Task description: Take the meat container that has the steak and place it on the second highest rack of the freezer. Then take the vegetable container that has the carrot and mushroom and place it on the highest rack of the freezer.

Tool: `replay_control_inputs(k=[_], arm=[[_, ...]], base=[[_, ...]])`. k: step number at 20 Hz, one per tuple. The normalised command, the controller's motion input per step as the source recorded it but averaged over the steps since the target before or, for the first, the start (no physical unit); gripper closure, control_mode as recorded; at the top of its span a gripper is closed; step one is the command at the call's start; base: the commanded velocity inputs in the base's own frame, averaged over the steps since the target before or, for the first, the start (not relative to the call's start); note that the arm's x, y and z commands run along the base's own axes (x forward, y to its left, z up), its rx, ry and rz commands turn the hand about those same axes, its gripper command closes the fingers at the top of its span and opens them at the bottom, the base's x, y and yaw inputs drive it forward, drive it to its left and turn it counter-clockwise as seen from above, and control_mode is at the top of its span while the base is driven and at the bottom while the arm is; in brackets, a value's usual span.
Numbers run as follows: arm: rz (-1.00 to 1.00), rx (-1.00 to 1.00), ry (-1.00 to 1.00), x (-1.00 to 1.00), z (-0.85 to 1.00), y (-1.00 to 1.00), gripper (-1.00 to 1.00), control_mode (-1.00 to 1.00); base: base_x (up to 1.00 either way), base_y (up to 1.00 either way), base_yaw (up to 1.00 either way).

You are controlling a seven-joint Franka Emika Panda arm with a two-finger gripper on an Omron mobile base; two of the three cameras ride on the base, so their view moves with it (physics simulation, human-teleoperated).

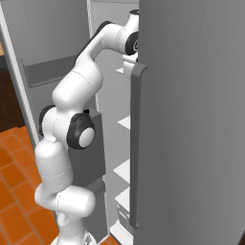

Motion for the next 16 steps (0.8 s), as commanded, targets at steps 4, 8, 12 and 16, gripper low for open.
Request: replay_control_inputs(k=[4, 8, 12, 16], arm=[[0.0, 0.0, -0.02, 0.0, -0.01, 0.0, -1.0, -1.0], [0.0, 0.0, -0.09, 0.0, -0.08, 0.0, -1.0, -1.0], [0.0, 0.0, -0.22, 0.0, -0.54, 0.0, -1.0, -1.0], [0.0, -0.05, -0.05, -0.01, -0.17, 0.14, -1.0, -1.0]], base=[[0.0, 0.0, 0.0], [0.0, 0.0, 0.0], [0.0, 0.0, 0.0], [0.0, 0.0, 0.0]])
